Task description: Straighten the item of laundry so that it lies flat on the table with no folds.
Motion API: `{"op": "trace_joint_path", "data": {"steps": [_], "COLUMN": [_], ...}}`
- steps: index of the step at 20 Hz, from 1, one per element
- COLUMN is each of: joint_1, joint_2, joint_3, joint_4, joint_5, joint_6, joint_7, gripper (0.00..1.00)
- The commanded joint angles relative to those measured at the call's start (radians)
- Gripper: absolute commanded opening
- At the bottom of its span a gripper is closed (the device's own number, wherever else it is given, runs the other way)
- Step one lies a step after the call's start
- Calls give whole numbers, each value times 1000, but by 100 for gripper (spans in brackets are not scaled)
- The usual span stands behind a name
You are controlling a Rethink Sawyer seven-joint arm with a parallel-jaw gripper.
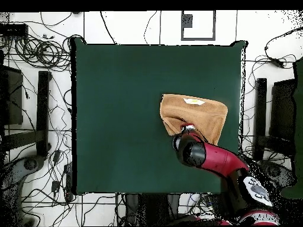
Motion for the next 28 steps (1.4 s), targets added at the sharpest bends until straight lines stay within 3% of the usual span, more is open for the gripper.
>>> {"op": "trace_joint_path", "data": {"steps": [1,10,20,23,28], "joint_1": [57,90,118,83,-28], "joint_2": [15,32,132,174,170], "joint_3": [27,-11,-66,-82,-47], "joint_4": [96,61,-40,-103,-179], "joint_5": [108,150,182,138,35], "joint_6": [-92,-56,-100,-122,-71], "joint_7": [211,153,114,52,-74], "gripper": [100,100,100,100,100]}}
